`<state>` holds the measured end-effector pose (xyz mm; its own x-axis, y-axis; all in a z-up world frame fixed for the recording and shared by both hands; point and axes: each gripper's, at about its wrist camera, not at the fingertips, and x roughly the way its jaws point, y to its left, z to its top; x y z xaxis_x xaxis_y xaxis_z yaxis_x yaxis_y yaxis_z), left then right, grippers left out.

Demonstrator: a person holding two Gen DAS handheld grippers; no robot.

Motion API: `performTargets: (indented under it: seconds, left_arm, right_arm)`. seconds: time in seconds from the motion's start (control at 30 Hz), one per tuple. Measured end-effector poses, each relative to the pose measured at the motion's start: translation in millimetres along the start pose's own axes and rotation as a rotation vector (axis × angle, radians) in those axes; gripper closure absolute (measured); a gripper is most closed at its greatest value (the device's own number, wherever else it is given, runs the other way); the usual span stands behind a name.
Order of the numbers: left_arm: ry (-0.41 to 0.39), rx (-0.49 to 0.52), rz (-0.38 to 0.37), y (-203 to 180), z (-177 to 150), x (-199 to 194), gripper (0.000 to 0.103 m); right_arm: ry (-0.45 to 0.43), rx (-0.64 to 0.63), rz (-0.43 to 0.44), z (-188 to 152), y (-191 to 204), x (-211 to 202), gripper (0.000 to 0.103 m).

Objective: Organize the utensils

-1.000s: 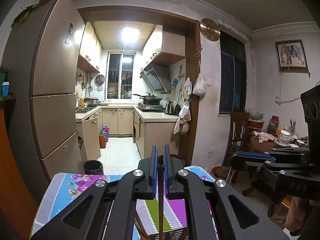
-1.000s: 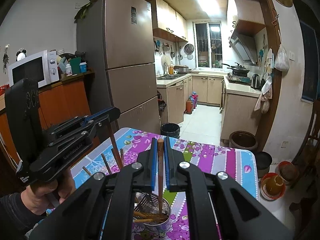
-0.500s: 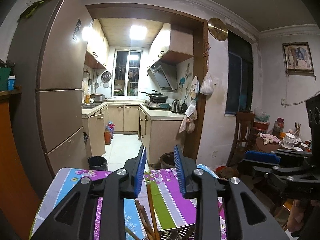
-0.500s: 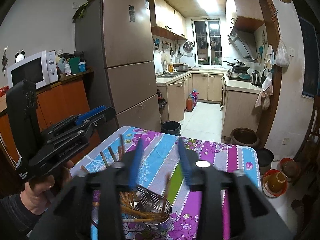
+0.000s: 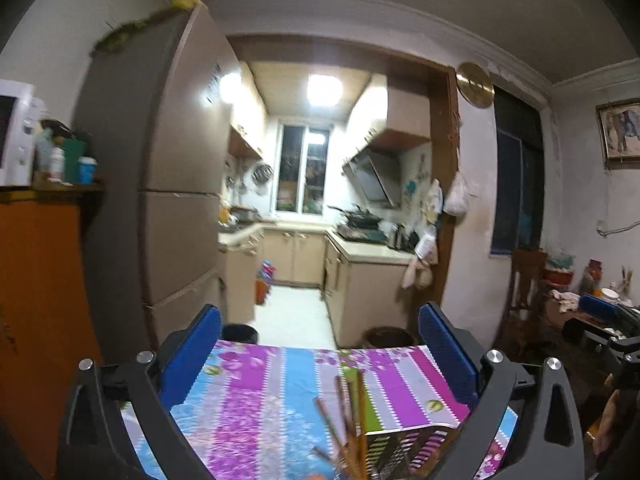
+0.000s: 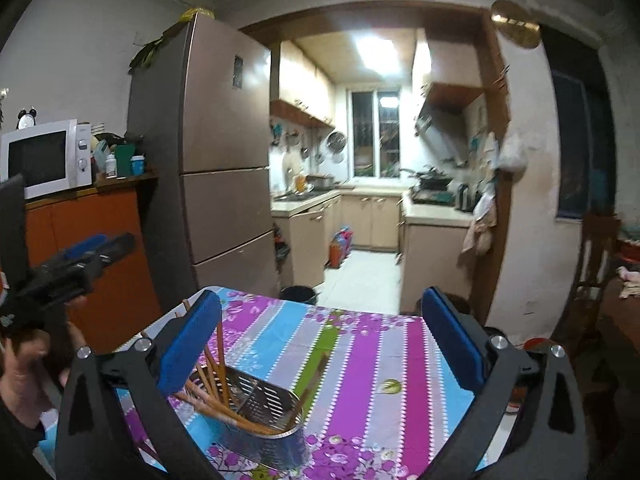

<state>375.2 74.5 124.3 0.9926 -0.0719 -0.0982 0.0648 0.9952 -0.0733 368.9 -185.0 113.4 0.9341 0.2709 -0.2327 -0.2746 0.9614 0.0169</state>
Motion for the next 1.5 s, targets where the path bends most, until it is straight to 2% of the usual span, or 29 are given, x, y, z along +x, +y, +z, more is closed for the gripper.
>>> performTargets:
  seconds: [0.1, 0.2, 0.4, 0.57, 0.77, 0.93, 1.2, 1.33, 1.5]
  left_arm:
    - [-0.043, -0.020, 0.034, 8, -5, -37, 0.005]
    - [-0.074, -0.054, 0.025, 15, -14, -74, 0.005]
    - [-0.058, -0.032, 0.006, 15, -38, -126, 0.005]
    - [-0.015, -0.021, -0.020, 10, -71, -155, 0.005]
    - [0.051, -0.058, -0.033, 8, -108, -181, 0.005]
    - [0.085, -0.058, -0.046, 3, -125, -199, 0.005]
    - [0.092, -0.058, 0.001, -3, -131, -235, 0.005]
    - [0.122, -0.030, 0.032, -9, -130, -246, 0.005]
    - [0.084, 0.003, 0.074, -13, -128, -269, 0.005]
  right_arm:
    - [-0.066, -0.005, -0.028, -10, 7, -27, 0.006]
    - [-0.101, -0.012, -0.032, -21, 18, -52, 0.006]
    - [-0.140, -0.033, -0.018, -50, 42, -102, 0.006]
    - [-0.115, -0.029, 0.004, -84, 58, -127, 0.006]
    - [-0.030, 0.008, 0.022, -123, 72, -136, 0.006]
    - [0.010, 0.050, 0.027, -146, 82, -149, 0.006]
    - [-0.001, 0.089, 0.014, -150, 99, -173, 0.006]
    - [-0.013, 0.091, -0.058, -145, 102, -185, 0.005]
    - [-0.034, 0.094, -0.065, -141, 109, -202, 0.005]
